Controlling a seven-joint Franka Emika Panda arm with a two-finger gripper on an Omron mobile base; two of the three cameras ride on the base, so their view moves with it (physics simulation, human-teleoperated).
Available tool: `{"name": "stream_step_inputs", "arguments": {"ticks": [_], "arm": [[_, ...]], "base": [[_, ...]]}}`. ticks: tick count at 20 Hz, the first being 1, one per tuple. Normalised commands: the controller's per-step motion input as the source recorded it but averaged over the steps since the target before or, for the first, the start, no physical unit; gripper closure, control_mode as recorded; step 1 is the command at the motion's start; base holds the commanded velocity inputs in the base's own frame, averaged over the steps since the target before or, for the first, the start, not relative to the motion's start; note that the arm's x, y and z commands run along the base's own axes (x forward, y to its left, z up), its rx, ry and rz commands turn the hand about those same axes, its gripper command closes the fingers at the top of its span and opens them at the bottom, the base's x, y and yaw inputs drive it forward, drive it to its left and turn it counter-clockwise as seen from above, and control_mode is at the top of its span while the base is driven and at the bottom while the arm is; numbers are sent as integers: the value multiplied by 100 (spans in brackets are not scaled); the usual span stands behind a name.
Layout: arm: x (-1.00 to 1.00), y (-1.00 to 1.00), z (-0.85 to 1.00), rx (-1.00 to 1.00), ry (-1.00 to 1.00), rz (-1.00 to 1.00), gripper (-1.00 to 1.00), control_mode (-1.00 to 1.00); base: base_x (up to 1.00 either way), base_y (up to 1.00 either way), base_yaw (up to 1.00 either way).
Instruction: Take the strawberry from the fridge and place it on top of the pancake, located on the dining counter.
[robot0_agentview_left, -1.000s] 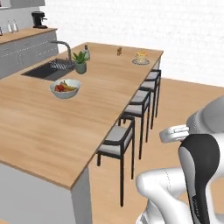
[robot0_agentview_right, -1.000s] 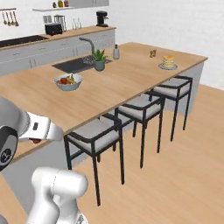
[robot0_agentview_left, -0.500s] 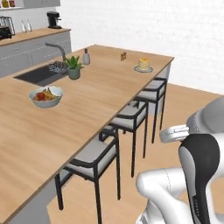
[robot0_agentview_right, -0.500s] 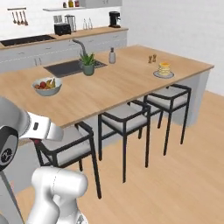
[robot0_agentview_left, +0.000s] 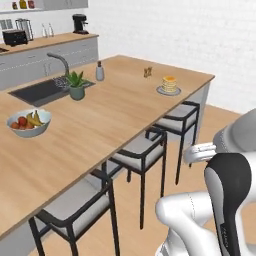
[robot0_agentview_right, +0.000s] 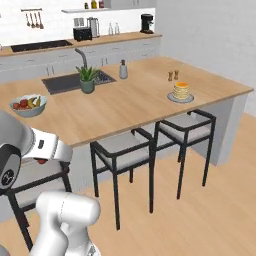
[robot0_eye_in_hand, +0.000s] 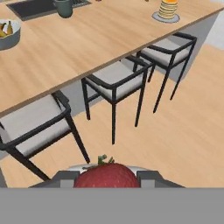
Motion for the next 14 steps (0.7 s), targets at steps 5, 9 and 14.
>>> {"name": "stream_step_inputs", "arguments": {"ticks": [5,9,14], "arm": [[0,0,0,0,0,0,100,100],[0,0,0,0,0,0,100,100],[0,0,0,0,0,0,100,100]], "base": [[58,-100,30],[60,-100,30],[49,-100,27]]}}
